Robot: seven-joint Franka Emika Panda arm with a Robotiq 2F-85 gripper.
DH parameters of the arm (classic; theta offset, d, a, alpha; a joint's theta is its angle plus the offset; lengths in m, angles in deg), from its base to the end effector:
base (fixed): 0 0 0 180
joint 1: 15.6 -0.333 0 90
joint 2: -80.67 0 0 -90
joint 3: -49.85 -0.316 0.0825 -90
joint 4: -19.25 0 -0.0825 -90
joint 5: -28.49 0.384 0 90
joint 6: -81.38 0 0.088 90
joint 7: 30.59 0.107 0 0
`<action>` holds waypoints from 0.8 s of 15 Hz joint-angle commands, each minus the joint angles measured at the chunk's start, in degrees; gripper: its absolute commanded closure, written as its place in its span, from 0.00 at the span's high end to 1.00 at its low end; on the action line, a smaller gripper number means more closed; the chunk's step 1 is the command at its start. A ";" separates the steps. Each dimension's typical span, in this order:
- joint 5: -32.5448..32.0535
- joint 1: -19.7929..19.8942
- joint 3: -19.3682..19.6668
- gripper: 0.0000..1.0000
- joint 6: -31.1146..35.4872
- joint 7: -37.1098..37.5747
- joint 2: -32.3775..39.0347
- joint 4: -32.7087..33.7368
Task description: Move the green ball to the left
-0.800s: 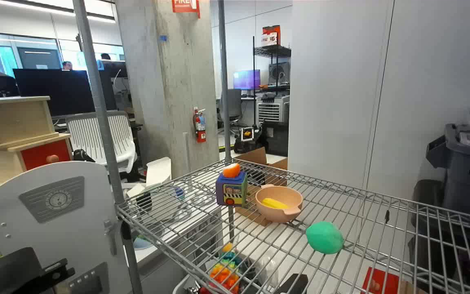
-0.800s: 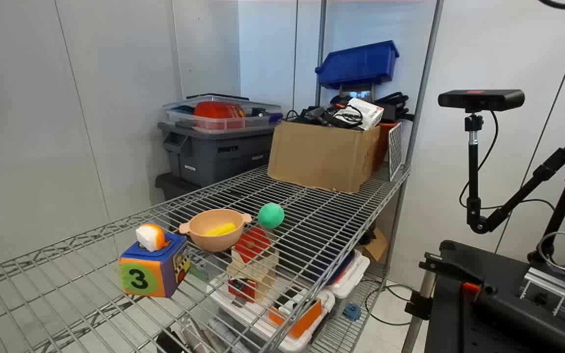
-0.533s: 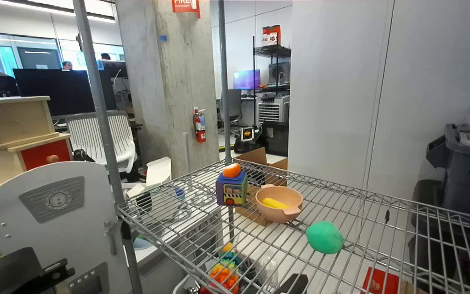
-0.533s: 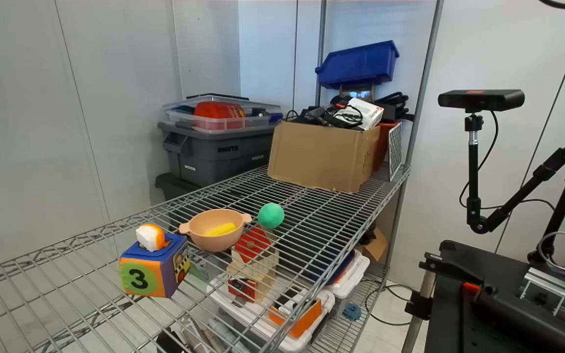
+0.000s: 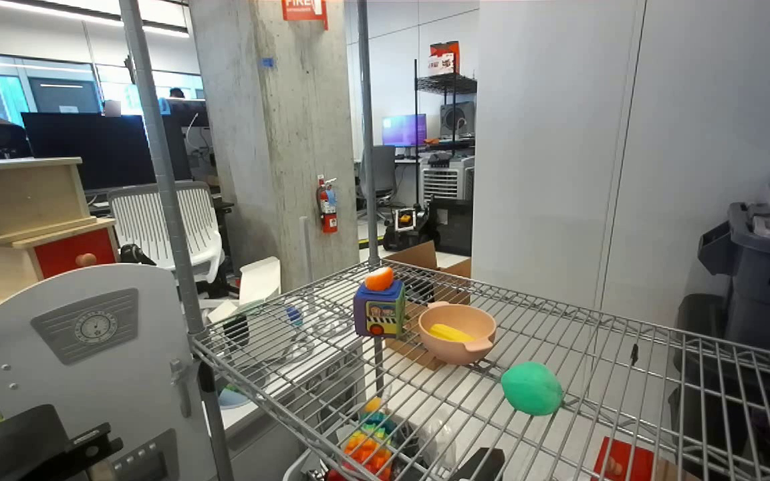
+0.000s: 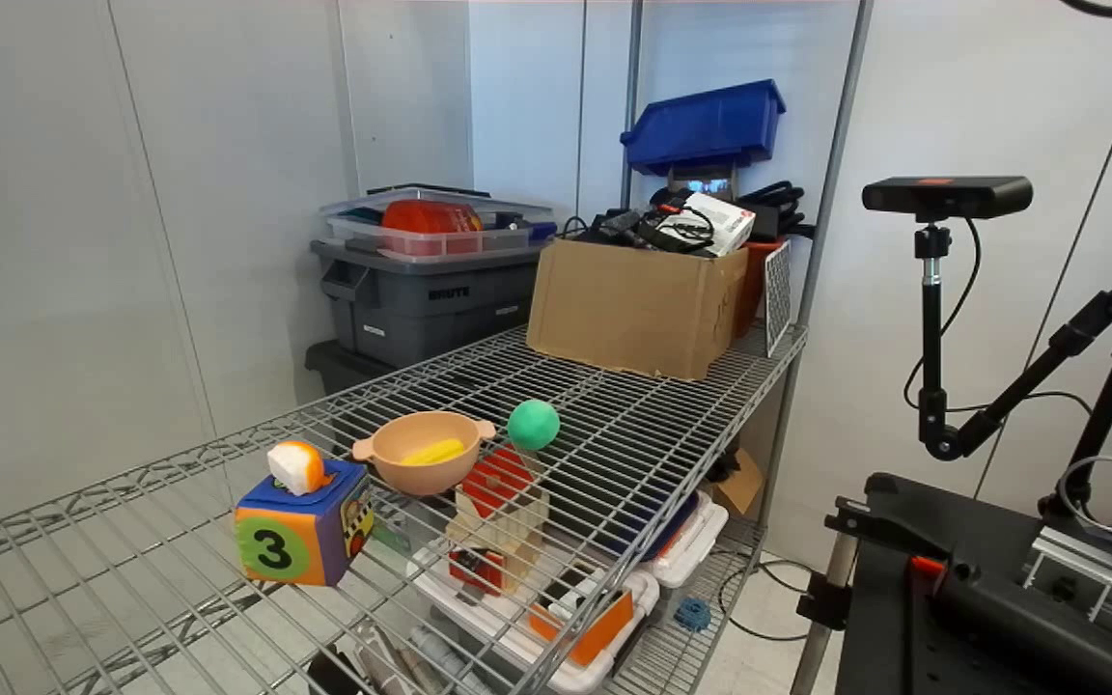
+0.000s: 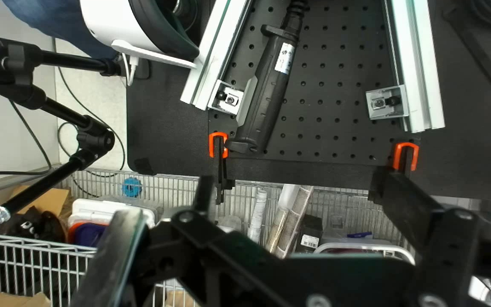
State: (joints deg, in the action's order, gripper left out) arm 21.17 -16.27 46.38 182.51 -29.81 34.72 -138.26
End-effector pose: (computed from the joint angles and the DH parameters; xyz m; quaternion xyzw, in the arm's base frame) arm 0.2852 0.0082 0.4273 0.9917 0.0360 -0.0887 0.0859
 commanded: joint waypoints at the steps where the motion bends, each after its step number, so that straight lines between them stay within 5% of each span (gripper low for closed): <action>1: -0.21 -0.40 0.34 1.00 -0.12 0.24 0.04 0.08; 5: 0.76 -0.58 0.80 1.00 0.84 0.22 1.02 0.90; 12: 14.70 0.93 5.48 1.00 12.00 4.71 23.07 16.66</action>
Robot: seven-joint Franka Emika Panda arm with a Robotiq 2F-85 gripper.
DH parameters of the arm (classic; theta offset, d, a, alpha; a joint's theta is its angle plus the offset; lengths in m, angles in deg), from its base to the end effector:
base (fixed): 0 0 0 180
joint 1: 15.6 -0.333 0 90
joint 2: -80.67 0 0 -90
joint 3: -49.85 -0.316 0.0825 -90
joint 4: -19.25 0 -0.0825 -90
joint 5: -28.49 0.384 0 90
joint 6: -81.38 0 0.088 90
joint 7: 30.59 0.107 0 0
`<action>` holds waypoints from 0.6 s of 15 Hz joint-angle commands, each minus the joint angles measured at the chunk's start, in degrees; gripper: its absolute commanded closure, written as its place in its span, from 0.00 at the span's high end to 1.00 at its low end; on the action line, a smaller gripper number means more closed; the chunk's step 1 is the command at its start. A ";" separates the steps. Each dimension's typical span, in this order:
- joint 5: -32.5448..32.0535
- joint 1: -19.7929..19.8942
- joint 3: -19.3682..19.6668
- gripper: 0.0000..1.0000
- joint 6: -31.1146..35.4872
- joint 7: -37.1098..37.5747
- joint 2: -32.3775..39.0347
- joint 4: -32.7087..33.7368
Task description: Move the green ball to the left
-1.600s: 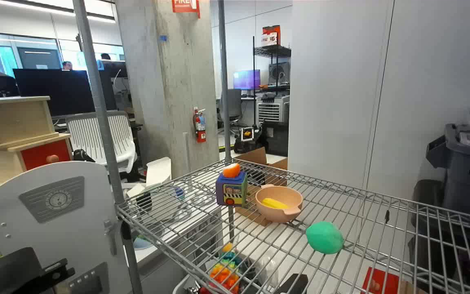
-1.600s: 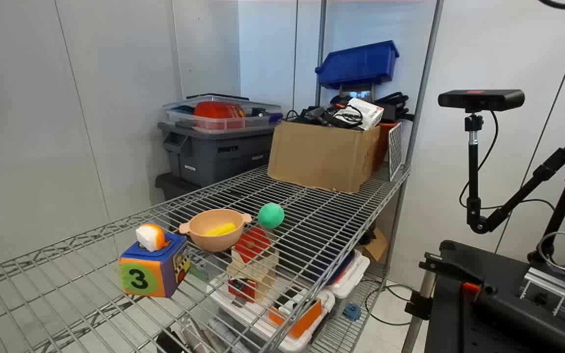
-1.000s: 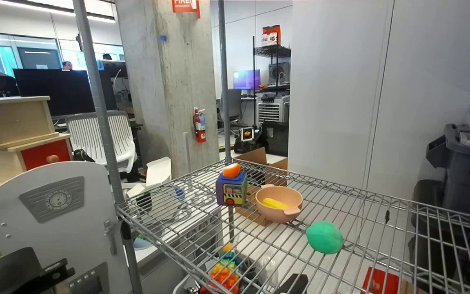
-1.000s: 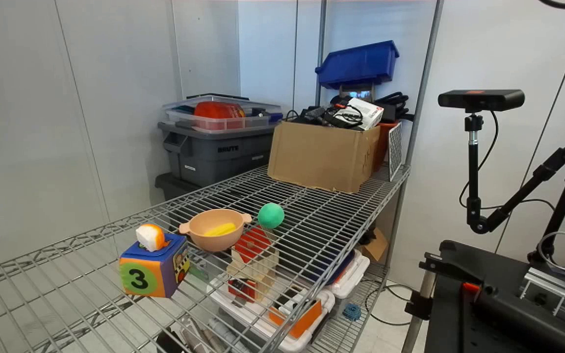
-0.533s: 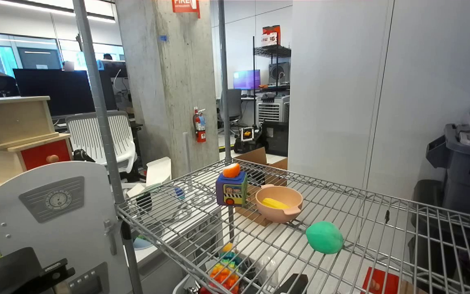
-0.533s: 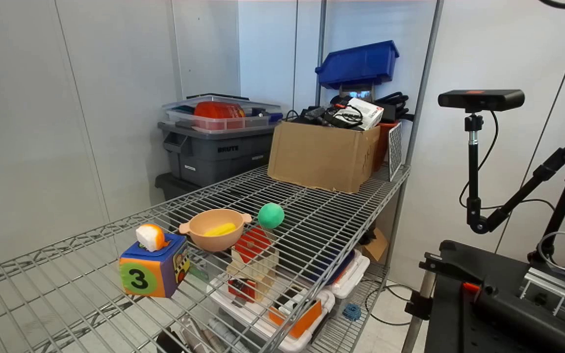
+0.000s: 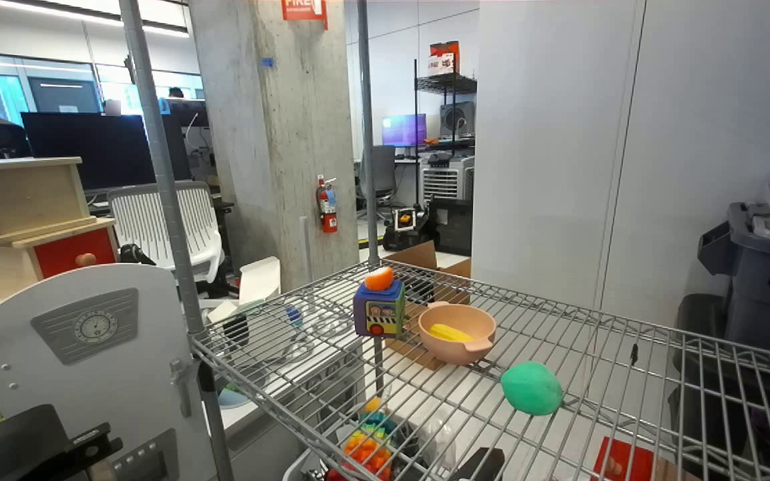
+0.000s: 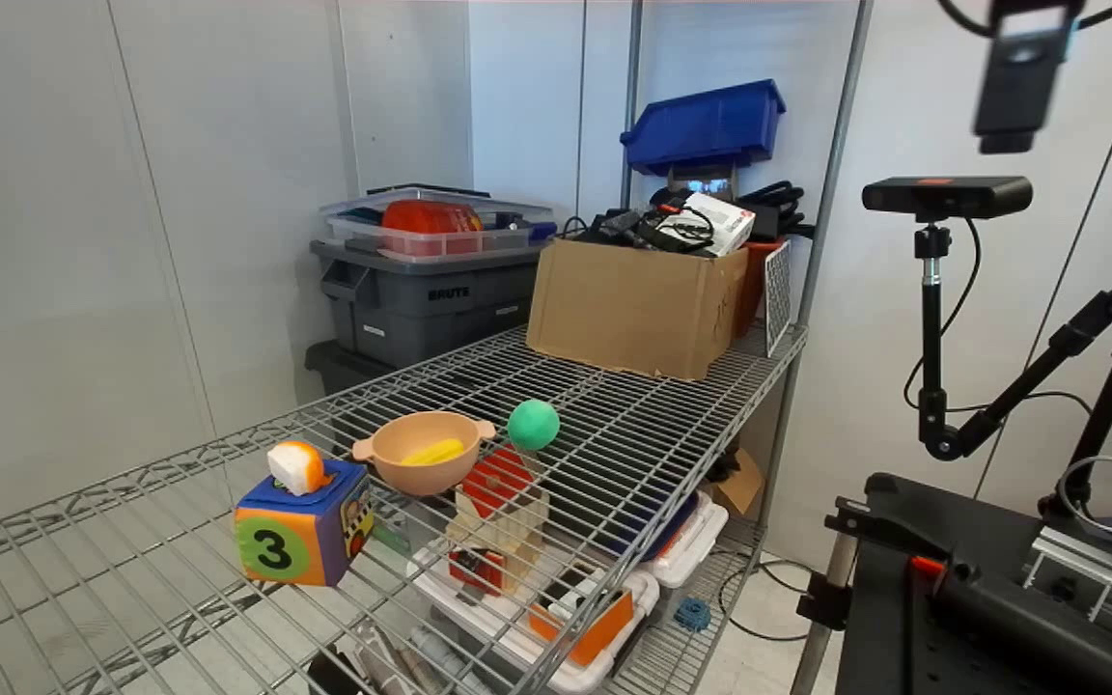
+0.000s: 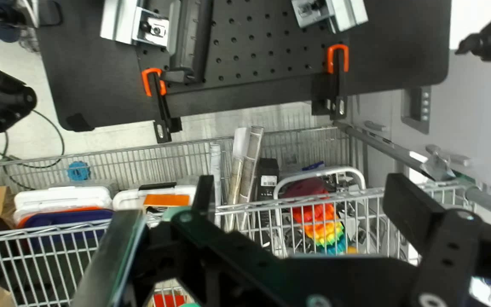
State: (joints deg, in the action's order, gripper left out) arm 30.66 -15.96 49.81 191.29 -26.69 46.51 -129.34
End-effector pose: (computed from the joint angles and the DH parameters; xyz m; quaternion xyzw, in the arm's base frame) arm 0.3539 0.0051 0.4435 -0.9984 0.0377 0.0400 0.0159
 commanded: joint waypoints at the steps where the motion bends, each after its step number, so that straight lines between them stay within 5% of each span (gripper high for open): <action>1: 7.31 0.88 2.67 1.00 5.54 2.13 14.74 9.61; 9: 23.36 5.75 7.39 1.00 17.60 4.34 43.36 29.50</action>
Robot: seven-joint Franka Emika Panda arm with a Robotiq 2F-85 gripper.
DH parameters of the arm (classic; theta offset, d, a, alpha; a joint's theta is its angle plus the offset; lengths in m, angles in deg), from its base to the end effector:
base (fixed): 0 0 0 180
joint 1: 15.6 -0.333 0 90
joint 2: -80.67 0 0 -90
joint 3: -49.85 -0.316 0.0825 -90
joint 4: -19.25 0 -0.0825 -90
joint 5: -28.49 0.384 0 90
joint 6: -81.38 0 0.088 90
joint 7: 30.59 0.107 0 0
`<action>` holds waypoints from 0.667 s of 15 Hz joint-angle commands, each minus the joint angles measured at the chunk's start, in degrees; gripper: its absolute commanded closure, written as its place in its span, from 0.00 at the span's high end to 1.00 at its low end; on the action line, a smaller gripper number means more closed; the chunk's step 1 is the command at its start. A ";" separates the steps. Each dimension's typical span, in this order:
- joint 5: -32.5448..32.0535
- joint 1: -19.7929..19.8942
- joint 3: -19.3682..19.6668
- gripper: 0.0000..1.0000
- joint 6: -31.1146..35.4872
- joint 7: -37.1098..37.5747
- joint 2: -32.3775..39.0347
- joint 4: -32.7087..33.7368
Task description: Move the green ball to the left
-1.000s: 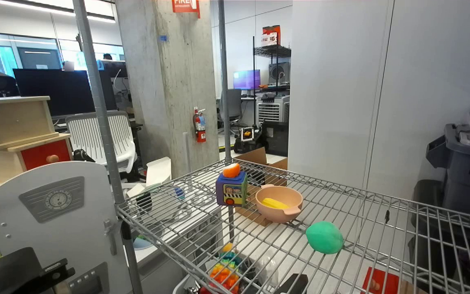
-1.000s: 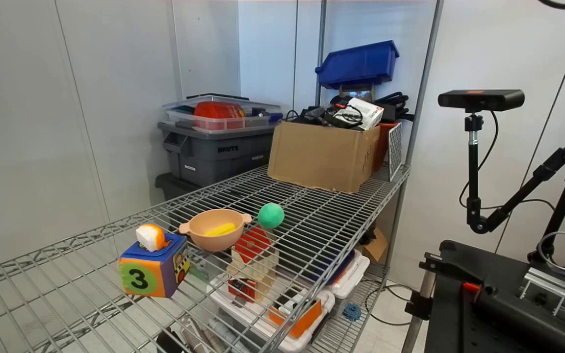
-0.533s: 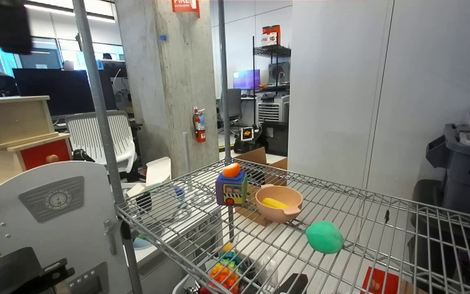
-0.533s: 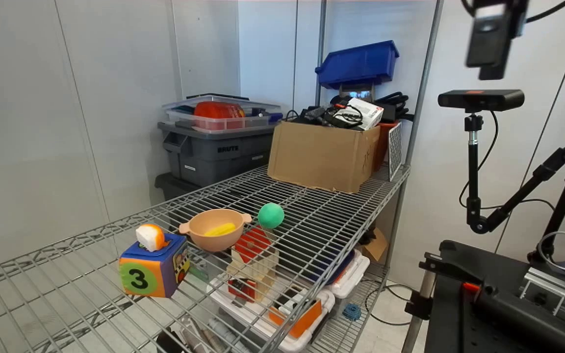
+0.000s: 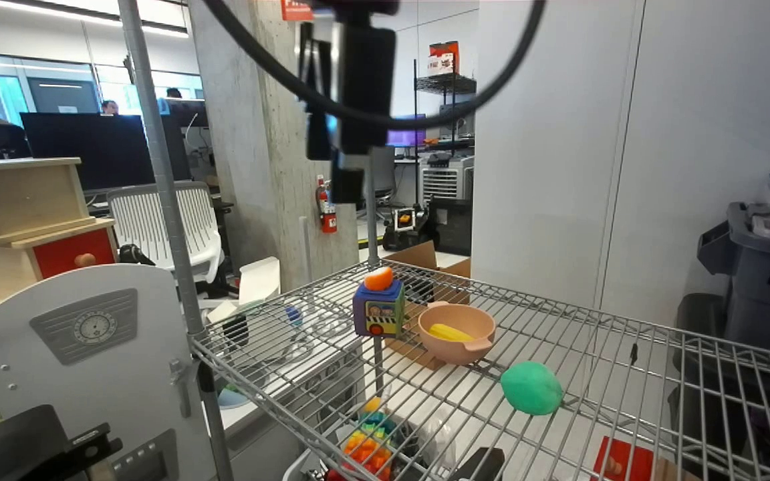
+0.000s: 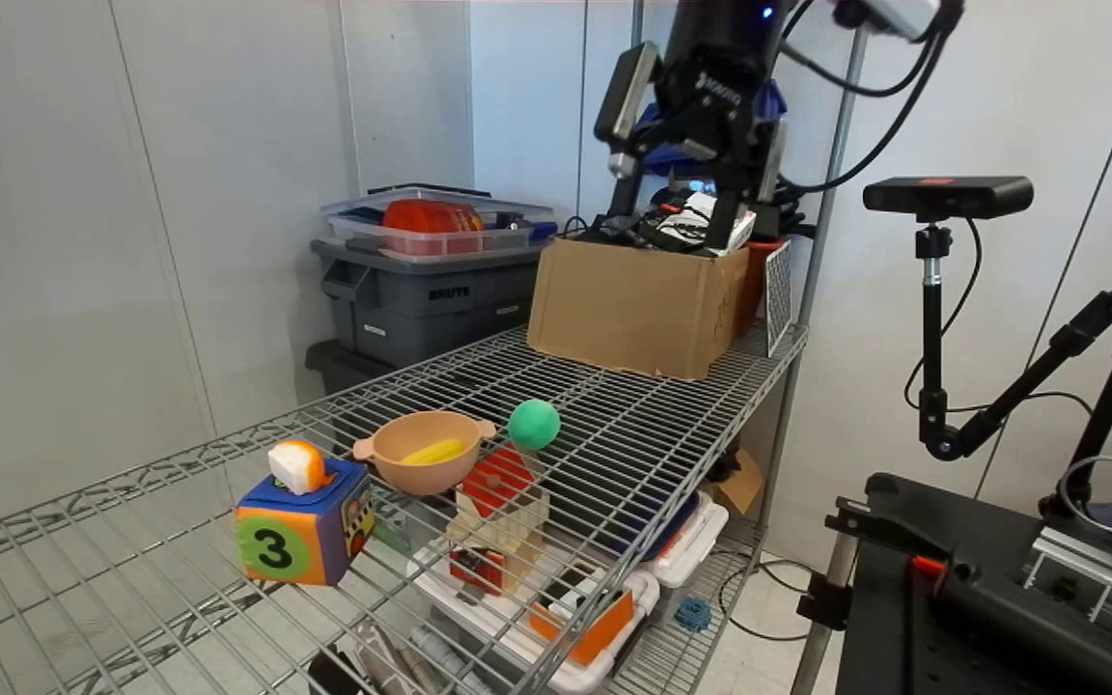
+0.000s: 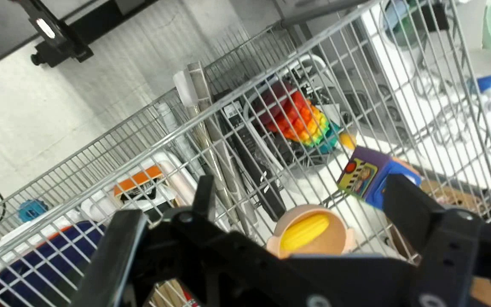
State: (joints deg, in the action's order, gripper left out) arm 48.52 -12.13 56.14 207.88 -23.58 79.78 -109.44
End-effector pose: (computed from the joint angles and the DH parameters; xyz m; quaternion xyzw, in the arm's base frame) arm 0.5128 -0.0766 0.3727 -0.9587 0.2475 0.0080 0.1397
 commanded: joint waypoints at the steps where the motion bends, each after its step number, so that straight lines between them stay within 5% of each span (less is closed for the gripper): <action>1: 7.10 2.91 1.20 1.00 1.63 2.24 13.67 12.80; 10: 6.11 9.11 4.05 1.00 -4.90 25.99 40.18 43.04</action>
State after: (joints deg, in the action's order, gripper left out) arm 56.11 -4.13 58.84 208.75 -6.11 112.16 -77.48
